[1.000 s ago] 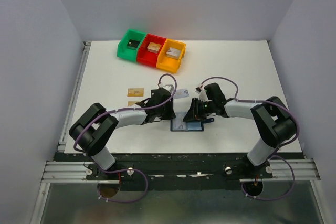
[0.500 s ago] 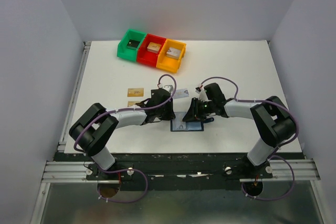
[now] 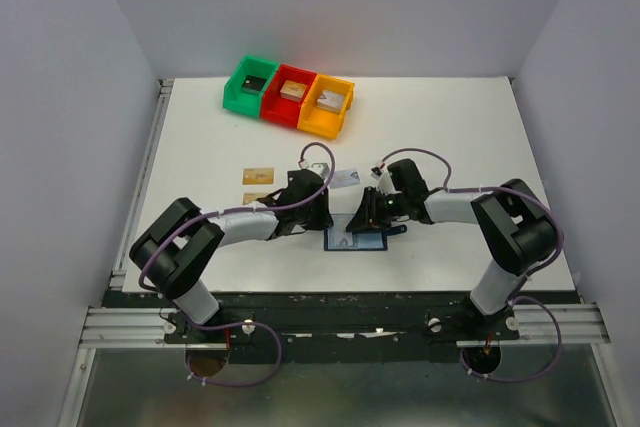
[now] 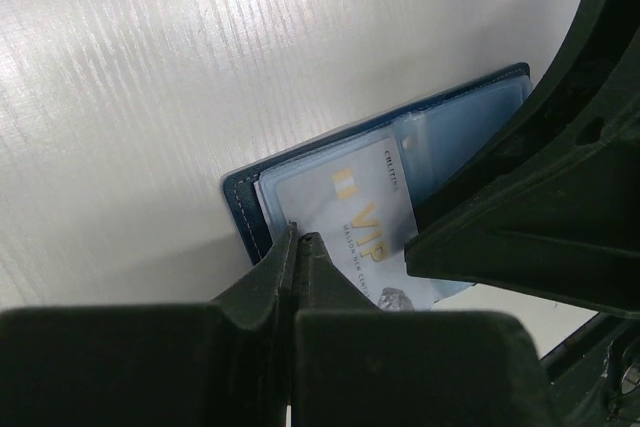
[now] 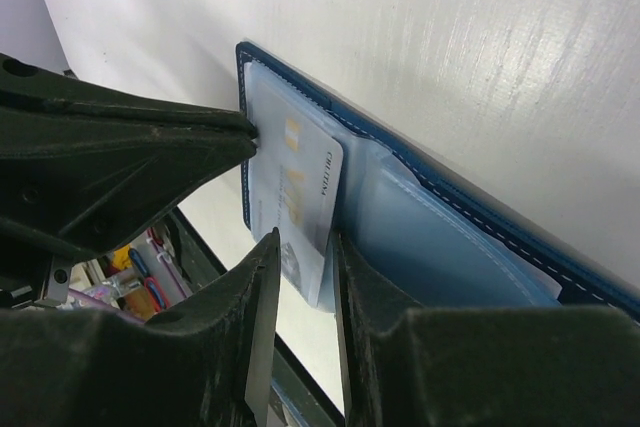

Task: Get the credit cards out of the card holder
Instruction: Remove the credit card from the card holder.

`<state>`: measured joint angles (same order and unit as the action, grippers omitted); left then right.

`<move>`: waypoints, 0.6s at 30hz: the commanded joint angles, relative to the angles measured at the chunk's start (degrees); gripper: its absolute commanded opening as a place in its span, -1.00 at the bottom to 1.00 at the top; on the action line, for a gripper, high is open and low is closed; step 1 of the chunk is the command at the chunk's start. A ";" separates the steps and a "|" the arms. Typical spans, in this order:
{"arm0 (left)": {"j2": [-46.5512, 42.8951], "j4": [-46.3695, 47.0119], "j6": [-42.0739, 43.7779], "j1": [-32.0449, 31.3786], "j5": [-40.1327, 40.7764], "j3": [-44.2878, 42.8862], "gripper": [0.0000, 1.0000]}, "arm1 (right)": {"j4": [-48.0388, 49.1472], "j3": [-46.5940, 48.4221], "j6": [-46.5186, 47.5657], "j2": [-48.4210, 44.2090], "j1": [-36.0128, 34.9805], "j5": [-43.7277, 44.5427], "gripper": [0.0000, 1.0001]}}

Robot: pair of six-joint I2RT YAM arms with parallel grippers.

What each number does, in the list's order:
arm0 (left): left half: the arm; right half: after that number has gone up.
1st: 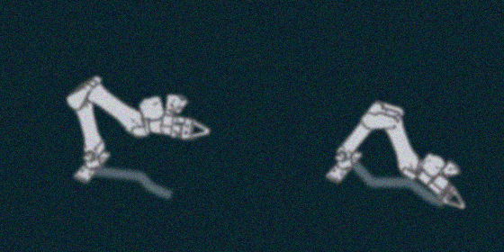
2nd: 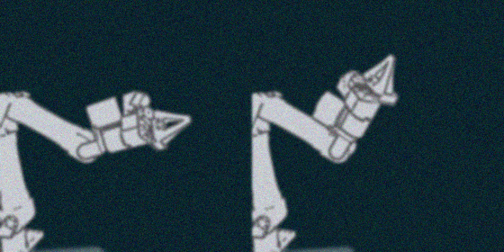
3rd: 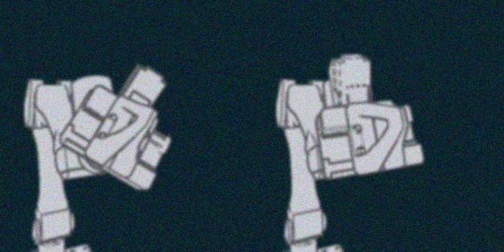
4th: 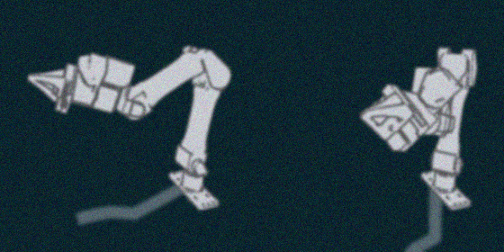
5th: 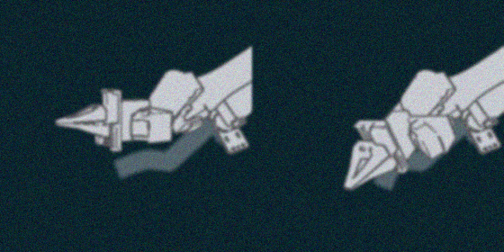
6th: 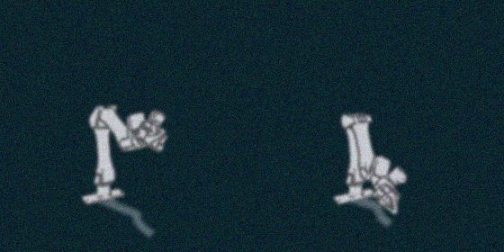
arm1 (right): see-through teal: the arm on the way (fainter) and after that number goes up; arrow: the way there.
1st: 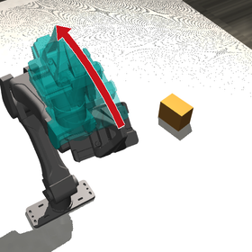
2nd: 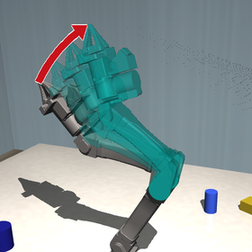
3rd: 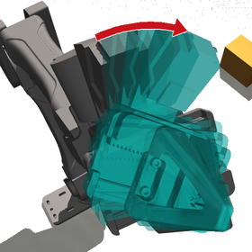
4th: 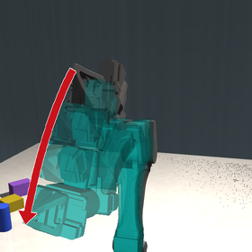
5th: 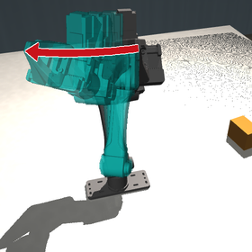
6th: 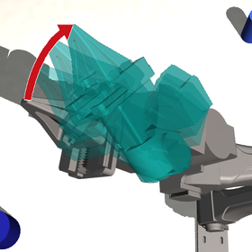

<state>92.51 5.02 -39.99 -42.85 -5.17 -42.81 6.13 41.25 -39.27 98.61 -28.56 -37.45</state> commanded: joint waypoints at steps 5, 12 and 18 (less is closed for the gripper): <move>-4.09 -1.59 0.00 -0.13 1.12 1.06 -0.86 | 1.08 -0.21 -0.02 2.03 -0.45 -0.61 -0.30; -3.57 -2.20 -0.18 -0.13 1.74 1.41 -0.87 | 3.45 -0.56 -1.08 2.12 -0.36 -1.92 -0.31; -3.74 -3.17 -0.09 -0.13 2.88 1.85 -0.92 | 5.03 -0.91 -1.95 2.73 -0.36 -2.80 -0.31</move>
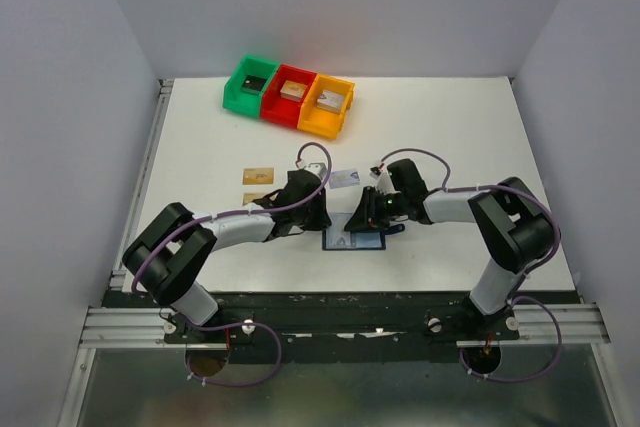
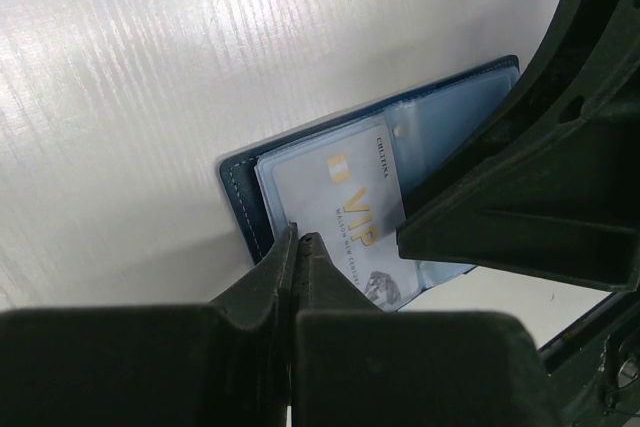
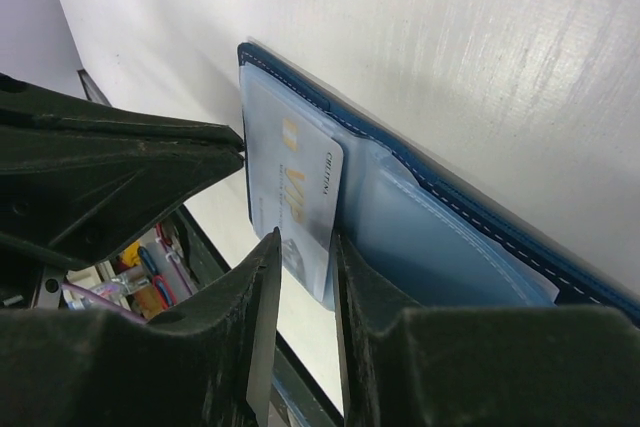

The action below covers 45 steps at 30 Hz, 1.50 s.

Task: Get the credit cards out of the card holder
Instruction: Remove the credit card from the card holder.

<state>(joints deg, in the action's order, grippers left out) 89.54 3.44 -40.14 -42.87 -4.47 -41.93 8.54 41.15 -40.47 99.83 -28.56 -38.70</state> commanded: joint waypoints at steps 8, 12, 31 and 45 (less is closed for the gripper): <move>0.90 -3.18 0.06 -0.11 2.62 0.62 -1.00 | 5.70 -1.59 -2.51 2.30 -0.36 -2.78 -0.30; 1.17 -2.92 -0.03 -0.19 2.36 1.15 -1.00 | 7.89 -2.21 -3.65 2.47 -0.36 -3.31 -0.30; 2.05 0.34 0.06 -0.98 0.34 2.47 -1.00 | 16.08 -2.65 -7.96 4.67 -0.36 -7.53 -0.28; 1.17 2.97 0.15 -1.78 -0.01 3.87 -1.00 | 20.10 -1.94 -11.56 8.18 -0.45 -8.15 -0.25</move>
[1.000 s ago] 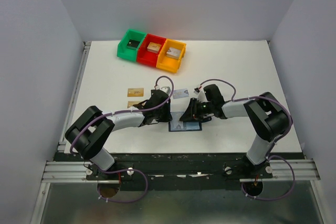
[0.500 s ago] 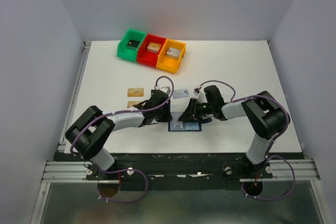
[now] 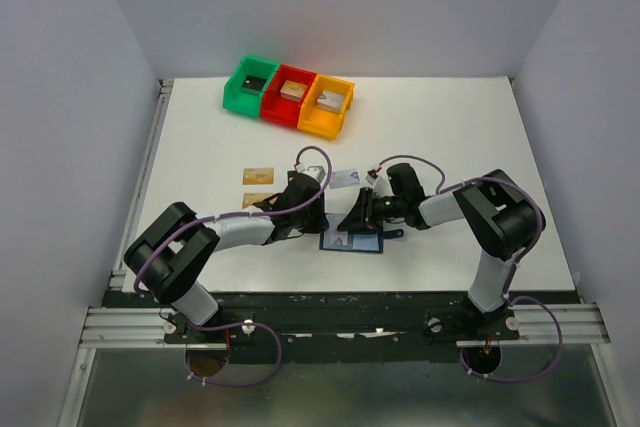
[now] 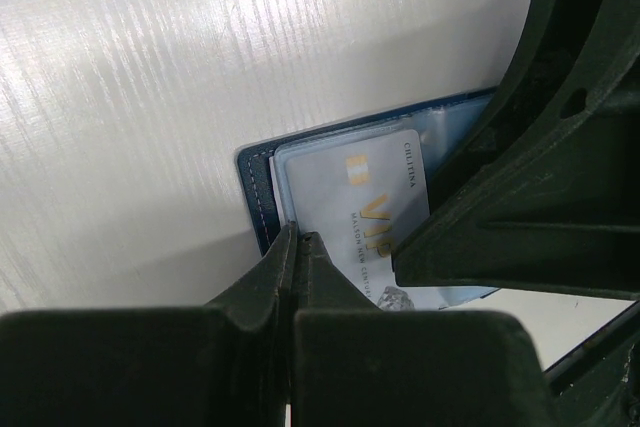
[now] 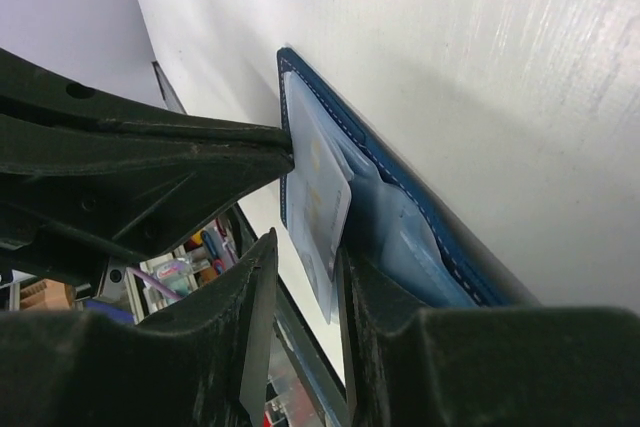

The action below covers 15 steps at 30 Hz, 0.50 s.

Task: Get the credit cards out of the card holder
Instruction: Remove the credit card from the card holder.

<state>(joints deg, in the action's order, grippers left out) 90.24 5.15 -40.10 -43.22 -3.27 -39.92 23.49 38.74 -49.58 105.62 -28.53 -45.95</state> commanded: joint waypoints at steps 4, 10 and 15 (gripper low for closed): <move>-0.32 1.53 0.02 -1.69 -0.78 2.48 -1.00 | 8.24 0.11 -4.29 3.62 -0.47 -1.42 -0.25; -0.76 1.36 -0.16 -1.78 -0.43 2.57 -1.00 | 8.86 0.11 -4.30 3.54 -0.47 -2.30 -0.25; -2.16 0.83 -0.60 -1.87 0.98 3.27 -0.70 | 6.93 -0.77 -2.36 1.34 -0.56 -1.68 -0.27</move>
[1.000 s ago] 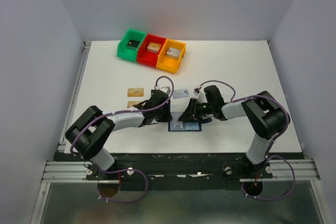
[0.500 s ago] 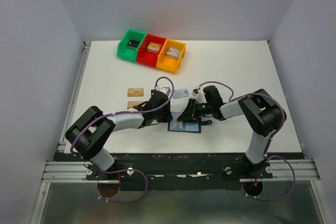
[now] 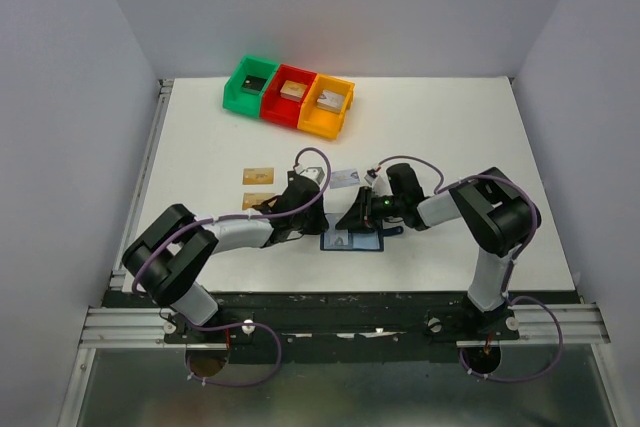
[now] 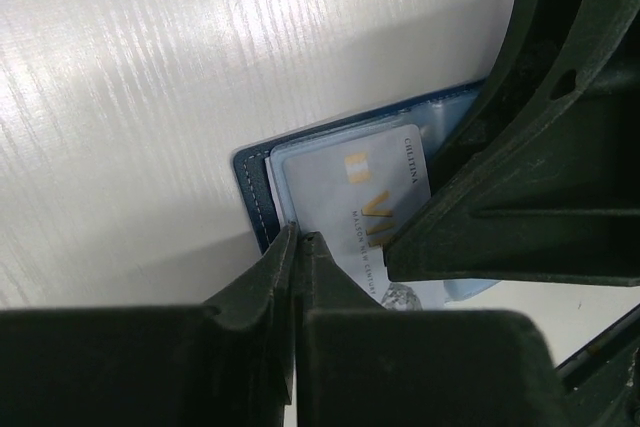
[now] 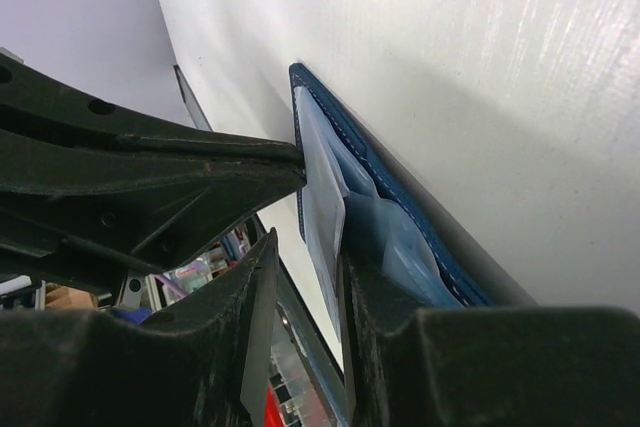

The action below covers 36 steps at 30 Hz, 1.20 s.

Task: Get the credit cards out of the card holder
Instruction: Remove the credit card from the card holder.

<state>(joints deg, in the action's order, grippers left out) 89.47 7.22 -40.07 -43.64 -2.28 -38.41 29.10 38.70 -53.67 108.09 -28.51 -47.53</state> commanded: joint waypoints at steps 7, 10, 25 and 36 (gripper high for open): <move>-4.21 -1.16 -1.32 -1.36 1.76 3.61 -0.46 | 2.01 -1.34 1.29 -1.48 -0.58 -0.11 -0.27; -5.18 -0.81 -1.59 -1.36 1.84 4.57 -0.47 | 1.92 -1.52 1.20 -2.01 -0.58 -0.11 -0.27; -2.46 -1.95 -1.50 -1.45 1.49 3.43 -1.00 | -1.94 -2.49 3.22 -5.79 -0.58 0.86 -0.28; -2.37 -2.04 -1.76 -1.36 1.76 3.96 -1.00 | -6.51 -2.57 6.03 -8.16 -0.49 2.26 -0.30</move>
<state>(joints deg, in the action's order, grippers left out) 85.89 7.22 -41.67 -44.75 -1.80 -34.70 25.06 36.97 -49.89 102.28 -28.77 -46.30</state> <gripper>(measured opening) 0.026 0.354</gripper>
